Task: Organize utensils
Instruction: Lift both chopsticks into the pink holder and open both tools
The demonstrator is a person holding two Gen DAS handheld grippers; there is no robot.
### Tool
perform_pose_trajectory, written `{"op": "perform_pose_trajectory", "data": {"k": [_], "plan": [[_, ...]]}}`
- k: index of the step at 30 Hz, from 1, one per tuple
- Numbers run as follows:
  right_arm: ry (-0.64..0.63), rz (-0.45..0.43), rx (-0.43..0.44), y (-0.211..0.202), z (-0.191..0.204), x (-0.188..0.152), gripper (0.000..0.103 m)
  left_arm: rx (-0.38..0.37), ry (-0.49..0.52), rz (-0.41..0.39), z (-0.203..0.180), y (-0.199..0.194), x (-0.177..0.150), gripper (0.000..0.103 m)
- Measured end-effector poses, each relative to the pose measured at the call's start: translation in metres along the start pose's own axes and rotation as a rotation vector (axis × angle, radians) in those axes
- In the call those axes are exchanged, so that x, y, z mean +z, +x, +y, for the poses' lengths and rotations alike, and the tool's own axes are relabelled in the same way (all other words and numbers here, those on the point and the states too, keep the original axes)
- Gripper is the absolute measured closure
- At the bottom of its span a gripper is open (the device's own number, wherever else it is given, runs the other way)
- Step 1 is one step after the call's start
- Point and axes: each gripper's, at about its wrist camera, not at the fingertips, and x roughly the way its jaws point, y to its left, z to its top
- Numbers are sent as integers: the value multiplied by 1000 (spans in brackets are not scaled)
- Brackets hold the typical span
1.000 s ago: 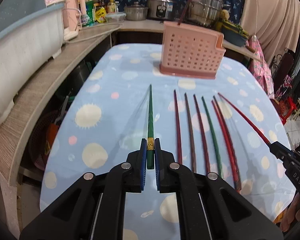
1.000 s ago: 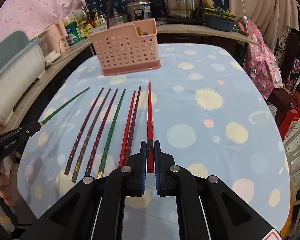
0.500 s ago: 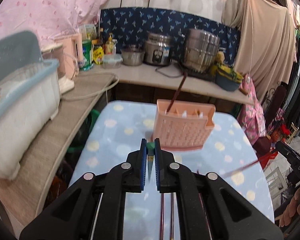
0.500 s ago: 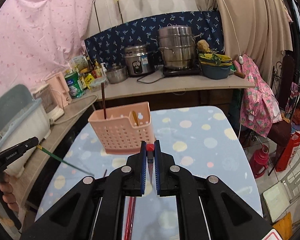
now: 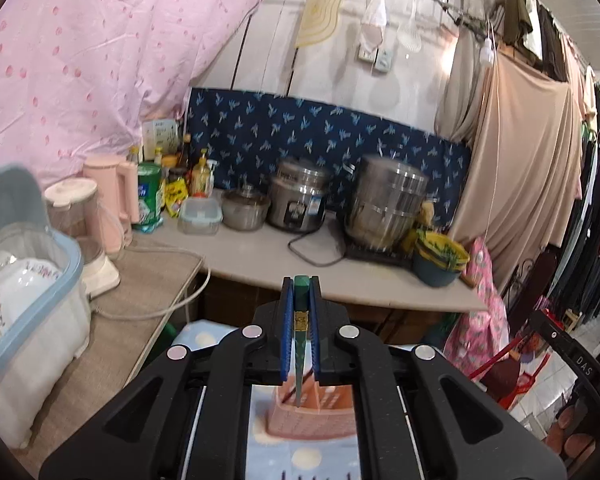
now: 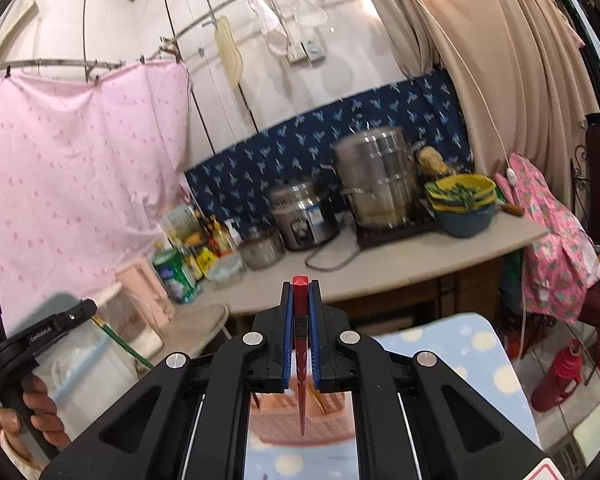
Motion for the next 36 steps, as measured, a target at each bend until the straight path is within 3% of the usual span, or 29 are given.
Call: {"op": "perform_pose_trajectory", "data": {"k": [4,8,20,26,29,31,33,36], "plan": [[-6,-12,23,28,12,17,96,-5,1,-29,-6,17,16,96],[-5,28,27,57,17,16,96,2,2,-1,-7,40,14,96],[-7,197,-14,117,4,-41,96,33,11,119,4,90,-34,96],[-85,253,-70,130,6,-64,92,74,21,180,10,109,-55,94],[-111,260,-88,130,8,-68,88,90,26,183,11,109,-59,85],[-120,256,-92,125,10,-68,81,103,26,175,11,105,-60,71],[-126,247,-89,119,11,-68,75,107,35,160,10,99,-59,69],[-144,245,-82,109,17,-69,75,116,54,146,7,88,-61,68]]}}
